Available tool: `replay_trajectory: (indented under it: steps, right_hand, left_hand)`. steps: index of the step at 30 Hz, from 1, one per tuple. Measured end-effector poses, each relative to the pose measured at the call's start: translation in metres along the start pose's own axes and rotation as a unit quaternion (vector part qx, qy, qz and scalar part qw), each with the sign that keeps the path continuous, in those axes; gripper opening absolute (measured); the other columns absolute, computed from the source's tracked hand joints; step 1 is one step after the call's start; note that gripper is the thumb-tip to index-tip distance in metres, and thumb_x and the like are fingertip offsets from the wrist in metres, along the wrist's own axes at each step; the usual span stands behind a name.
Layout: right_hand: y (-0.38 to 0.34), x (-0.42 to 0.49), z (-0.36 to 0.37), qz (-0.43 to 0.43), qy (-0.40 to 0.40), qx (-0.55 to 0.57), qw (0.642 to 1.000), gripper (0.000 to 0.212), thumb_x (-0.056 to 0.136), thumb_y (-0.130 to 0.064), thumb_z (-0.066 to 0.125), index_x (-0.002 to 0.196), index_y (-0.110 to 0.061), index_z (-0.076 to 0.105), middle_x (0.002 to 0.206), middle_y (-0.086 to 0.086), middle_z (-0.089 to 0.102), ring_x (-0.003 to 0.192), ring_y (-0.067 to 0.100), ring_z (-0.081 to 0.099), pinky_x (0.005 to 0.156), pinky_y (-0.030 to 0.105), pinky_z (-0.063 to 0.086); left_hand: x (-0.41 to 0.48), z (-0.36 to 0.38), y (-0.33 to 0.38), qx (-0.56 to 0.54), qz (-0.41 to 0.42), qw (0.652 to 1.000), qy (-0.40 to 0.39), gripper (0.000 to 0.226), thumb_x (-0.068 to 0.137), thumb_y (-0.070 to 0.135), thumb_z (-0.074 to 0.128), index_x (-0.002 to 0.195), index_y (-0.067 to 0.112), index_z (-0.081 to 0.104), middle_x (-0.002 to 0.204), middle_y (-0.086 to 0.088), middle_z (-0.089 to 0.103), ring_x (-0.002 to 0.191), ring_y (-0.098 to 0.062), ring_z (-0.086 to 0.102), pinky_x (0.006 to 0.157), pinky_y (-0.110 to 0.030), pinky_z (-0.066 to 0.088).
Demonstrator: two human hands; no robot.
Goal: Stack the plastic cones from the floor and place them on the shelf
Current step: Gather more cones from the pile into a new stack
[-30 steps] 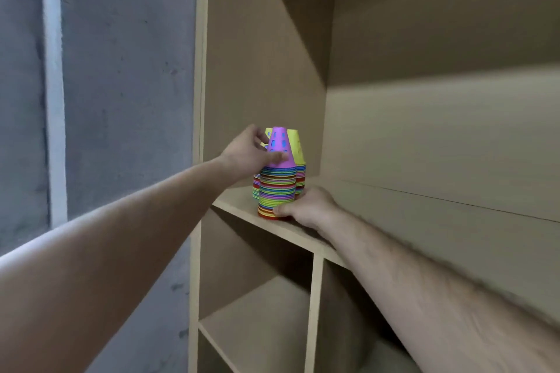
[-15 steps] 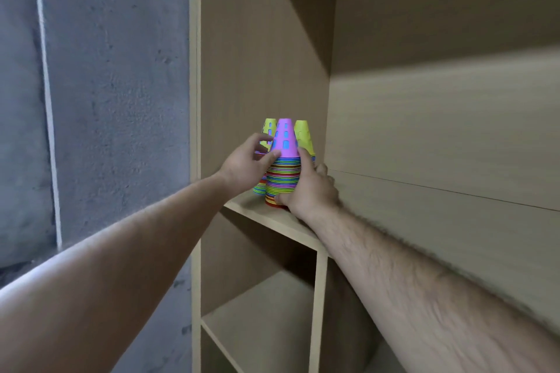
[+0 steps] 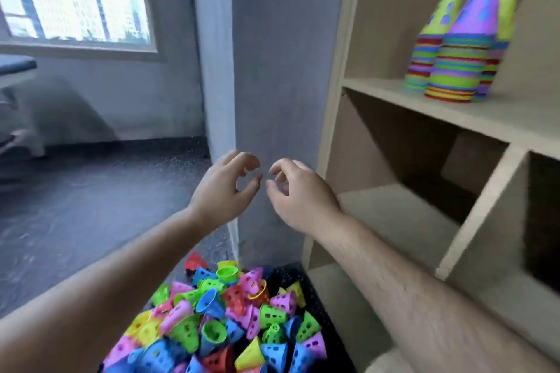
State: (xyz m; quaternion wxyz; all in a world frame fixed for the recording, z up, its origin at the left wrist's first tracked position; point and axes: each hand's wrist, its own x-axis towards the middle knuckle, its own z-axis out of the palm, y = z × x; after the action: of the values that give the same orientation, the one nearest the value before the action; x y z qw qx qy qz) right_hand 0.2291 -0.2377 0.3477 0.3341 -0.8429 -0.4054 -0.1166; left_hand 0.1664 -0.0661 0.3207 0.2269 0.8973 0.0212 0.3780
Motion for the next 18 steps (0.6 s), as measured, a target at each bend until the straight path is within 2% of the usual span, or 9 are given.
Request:
replay_trajectory:
  steps: [3, 5, 7, 9, 12, 15, 18]
  right_hand:
    - [-0.020, -0.041, 0.125, 0.012, -0.148, 0.025, 0.989, 0.014, 0.091, -0.036, 0.055, 0.101, -0.028, 0.060, 0.100, -0.003, 0.063, 0.094, 0.022, 0.061, 0.082, 0.039, 0.052]
    - [-0.034, -0.075, 0.199, 0.003, -0.248, 0.018, 0.968, 0.017, 0.091, -0.035, 0.056, 0.105, -0.027, 0.061, 0.103, 0.000, 0.066, 0.098, 0.025, 0.063, 0.082, 0.038, 0.051]
    - [-0.048, -0.108, 0.259, -0.012, -0.334, 0.009, 0.942, 0.021, 0.091, -0.033, 0.055, 0.110, -0.026, 0.062, 0.107, 0.002, 0.067, 0.102, 0.027, 0.063, 0.080, 0.036, 0.049]
    - [-0.061, -0.138, 0.306, -0.018, -0.399, 0.010, 0.917, 0.022, 0.090, -0.032, 0.056, 0.110, -0.025, 0.063, 0.108, 0.003, 0.069, 0.102, 0.029, 0.064, 0.079, 0.036, 0.049]
    - [-0.079, -0.176, 0.360, -0.025, -0.459, 0.003, 0.888, 0.023, 0.090, -0.034, 0.056, 0.110, -0.024, 0.062, 0.110, 0.002, 0.067, 0.103, 0.029, 0.064, 0.081, 0.036, 0.050]
    - [-0.091, -0.202, 0.403, -0.057, -0.496, -0.018, 0.866, 0.032, 0.093, -0.034, 0.055, 0.122, -0.022, 0.056, 0.120, 0.005, 0.058, 0.111, 0.030, 0.059, 0.085, 0.039, 0.048]
    - [-0.101, -0.215, 0.440, -0.101, -0.503, -0.033, 0.857, 0.037, 0.094, -0.031, 0.055, 0.129, -0.019, 0.053, 0.126, 0.005, 0.048, 0.116, 0.031, 0.052, 0.087, 0.042, 0.048]
  left_hand:
    - [-0.108, -0.009, -0.073, 0.035, -0.113, 0.990, -0.075, 0.024, 0.087, 0.037, 0.052, 0.094, 0.019, 0.067, 0.090, 0.005, 0.063, 0.086, -0.021, 0.061, 0.079, -0.040, 0.053]
    - [-0.184, -0.016, -0.113, 0.056, -0.205, 0.972, -0.103, 0.030, 0.085, 0.041, 0.050, 0.090, 0.018, 0.068, 0.088, 0.002, 0.066, 0.084, -0.024, 0.062, 0.077, -0.042, 0.053]
    - [-0.251, -0.024, -0.136, 0.083, -0.295, 0.942, -0.136, 0.031, 0.086, 0.043, 0.052, 0.093, 0.018, 0.070, 0.092, -0.002, 0.068, 0.089, -0.028, 0.064, 0.081, -0.042, 0.052]
    - [-0.307, -0.032, -0.151, 0.122, -0.369, 0.905, -0.172, 0.022, 0.091, 0.036, 0.061, 0.098, 0.017, 0.071, 0.100, -0.006, 0.069, 0.099, -0.031, 0.064, 0.083, -0.039, 0.045]
    - [-0.370, -0.039, -0.170, 0.179, -0.441, 0.855, -0.206, 0.019, 0.091, 0.032, 0.062, 0.096, 0.017, 0.070, 0.102, -0.008, 0.069, 0.102, -0.033, 0.064, 0.079, -0.040, 0.044]
    - [-0.418, -0.038, -0.185, 0.214, -0.482, 0.815, -0.241, 0.026, 0.090, 0.035, 0.061, 0.106, 0.016, 0.068, 0.111, -0.010, 0.065, 0.108, -0.034, 0.061, 0.087, -0.044, 0.049]
    - [-0.448, -0.038, -0.197, 0.239, -0.508, 0.789, -0.248, 0.032, 0.091, 0.035, 0.061, 0.117, 0.018, 0.066, 0.122, -0.005, 0.059, 0.118, -0.029, 0.056, 0.094, -0.044, 0.047]
